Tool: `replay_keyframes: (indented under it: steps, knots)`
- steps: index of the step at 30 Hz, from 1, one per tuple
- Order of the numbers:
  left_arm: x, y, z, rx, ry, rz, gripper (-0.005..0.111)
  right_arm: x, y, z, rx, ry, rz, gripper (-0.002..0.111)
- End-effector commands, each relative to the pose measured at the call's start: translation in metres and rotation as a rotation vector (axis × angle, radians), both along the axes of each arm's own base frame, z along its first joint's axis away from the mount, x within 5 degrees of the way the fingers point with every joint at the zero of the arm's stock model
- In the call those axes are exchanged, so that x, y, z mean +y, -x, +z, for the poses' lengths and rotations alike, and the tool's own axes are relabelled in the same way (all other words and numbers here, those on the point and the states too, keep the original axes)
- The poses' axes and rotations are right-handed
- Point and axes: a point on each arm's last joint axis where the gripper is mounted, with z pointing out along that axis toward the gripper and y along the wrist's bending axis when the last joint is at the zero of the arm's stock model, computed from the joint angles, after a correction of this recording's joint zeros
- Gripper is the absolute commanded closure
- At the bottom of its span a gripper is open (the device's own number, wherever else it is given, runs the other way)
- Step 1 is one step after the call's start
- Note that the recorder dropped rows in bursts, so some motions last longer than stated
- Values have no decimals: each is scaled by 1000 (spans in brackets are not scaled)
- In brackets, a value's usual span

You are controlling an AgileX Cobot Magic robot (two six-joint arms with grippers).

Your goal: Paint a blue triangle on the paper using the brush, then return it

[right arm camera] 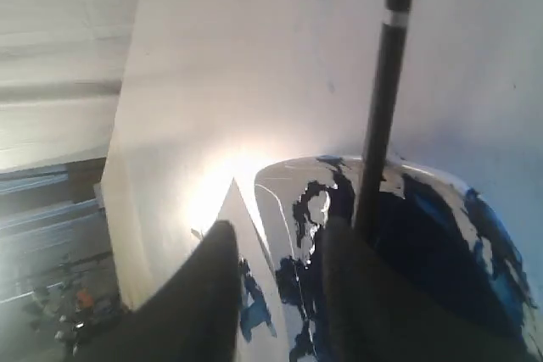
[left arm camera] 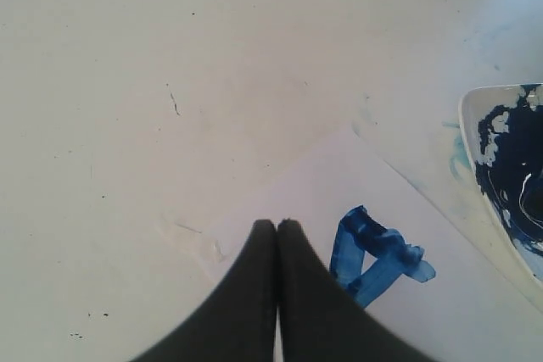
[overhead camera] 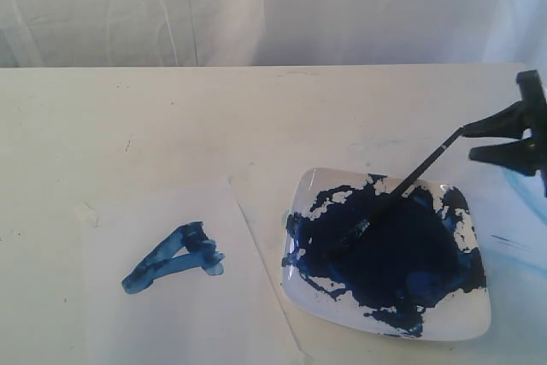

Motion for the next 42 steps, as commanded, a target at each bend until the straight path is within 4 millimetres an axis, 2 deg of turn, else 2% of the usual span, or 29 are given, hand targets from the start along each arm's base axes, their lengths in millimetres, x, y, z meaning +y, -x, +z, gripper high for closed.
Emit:
replay_keyframes:
  steps: [1, 6, 10, 12, 15, 17, 22, 26, 27, 29, 31, 33, 36, 39, 42]
  knots:
    - [-1, 2, 0, 0, 15, -1, 107, -2, 38, 68, -293, 103, 58, 109]
    - [-1, 2, 0, 0, 13, -1, 107, 7, 101, 133, -656, 496, -84, 108]
    - [-1, 2, 0, 0, 13, -1, 107, 11, 154, 170, -847, 784, -244, 108]
    - [-1, 2, 0, 0, 13, -1, 107, 17, 175, 182, -928, 853, -285, 108]
    - [-1, 2, 0, 0, 13, -1, 107, 33, 195, 189, -1012, 841, -273, 108]
    - [-1, 2, 0, 0, 13, -1, 107, 44, 202, 191, -1056, 810, -225, 108]
    - [-1, 2, 0, 0, 13, -1, 107, 65, 214, 189, -1125, 807, -39, 108]
    - [1, 4, 0, -5, -13, -3, 107, 69, 216, 187, -1116, 781, 9, 108]
    - [1, 9, 4, -27, -23, -5, 107, 69, 216, 187, -1116, 781, 9, 108]
    - [0, 33, 21, -132, -42, -1, 107, 68, 216, 187, -1117, 786, 1, 108]
    - [-2, 76, 45, -306, -52, 2, 107, 68, 216, 187, -1117, 785, 3, 108]
    - [-5, 119, 59, -464, -61, 5, 107, 68, 216, 187, -1117, 785, 3, 108]
    - [-8, 170, 68, -646, -70, 8, 107, 68, 216, 187, -1117, 786, 1, 108]
    - [-10, 200, 68, -751, -78, 9, 107, 68, 216, 187, -1117, 786, 1, 108]
    - [-10, 214, 67, -799, -90, 12, 107, 68, 216, 187, -1117, 786, 1, 108]
